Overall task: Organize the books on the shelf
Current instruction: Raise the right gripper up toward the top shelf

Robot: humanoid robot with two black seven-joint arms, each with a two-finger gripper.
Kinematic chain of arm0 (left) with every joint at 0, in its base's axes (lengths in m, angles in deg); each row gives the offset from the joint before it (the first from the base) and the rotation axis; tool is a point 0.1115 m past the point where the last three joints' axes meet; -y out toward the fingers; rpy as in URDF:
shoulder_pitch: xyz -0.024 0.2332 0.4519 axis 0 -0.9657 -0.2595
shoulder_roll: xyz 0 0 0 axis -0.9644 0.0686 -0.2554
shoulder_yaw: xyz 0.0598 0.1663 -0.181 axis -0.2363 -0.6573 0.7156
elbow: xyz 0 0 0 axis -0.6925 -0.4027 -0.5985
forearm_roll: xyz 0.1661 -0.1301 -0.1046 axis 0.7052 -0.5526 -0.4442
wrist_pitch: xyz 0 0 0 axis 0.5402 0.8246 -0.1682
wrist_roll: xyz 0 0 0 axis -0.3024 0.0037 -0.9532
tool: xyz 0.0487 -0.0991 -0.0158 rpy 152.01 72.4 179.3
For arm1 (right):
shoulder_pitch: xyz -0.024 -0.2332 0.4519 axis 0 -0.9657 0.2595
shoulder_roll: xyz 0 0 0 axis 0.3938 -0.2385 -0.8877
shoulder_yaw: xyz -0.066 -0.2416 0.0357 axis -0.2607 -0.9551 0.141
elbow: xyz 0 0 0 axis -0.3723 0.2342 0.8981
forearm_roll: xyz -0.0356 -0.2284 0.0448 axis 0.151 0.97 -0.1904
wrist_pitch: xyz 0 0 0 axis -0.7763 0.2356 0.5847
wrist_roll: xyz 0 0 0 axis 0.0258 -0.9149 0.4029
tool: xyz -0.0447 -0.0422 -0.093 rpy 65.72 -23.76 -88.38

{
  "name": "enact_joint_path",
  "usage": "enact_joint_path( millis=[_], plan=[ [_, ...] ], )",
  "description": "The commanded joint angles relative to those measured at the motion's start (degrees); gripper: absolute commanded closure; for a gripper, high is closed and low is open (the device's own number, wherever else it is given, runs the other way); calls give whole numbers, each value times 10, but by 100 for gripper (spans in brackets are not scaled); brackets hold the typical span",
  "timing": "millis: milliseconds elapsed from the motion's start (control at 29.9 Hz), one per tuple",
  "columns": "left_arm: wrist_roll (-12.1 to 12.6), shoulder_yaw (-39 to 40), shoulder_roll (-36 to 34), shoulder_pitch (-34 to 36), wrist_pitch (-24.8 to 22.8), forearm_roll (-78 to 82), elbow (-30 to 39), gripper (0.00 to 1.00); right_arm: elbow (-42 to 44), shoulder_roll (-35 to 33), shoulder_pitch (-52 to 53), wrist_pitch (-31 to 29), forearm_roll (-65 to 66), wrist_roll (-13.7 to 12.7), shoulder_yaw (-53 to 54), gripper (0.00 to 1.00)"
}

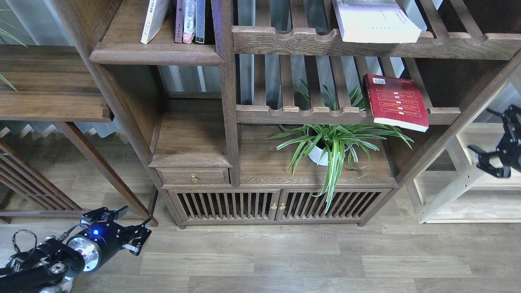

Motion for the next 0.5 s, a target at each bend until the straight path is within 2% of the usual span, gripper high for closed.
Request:
enact_joint_path(
  millis=[0,201,468],
  plan=[
    [1,0,0,-1,0,4,-2,34,-5,7,56,0,11,0,-1,0],
    [1,0,2,0,0,6,-3,34,-8,9,157,0,24,0,-2,0],
    [2,-1,9,2,0,6,-13,34,-15,18,189,0,53,0,-4,0]
  ],
)
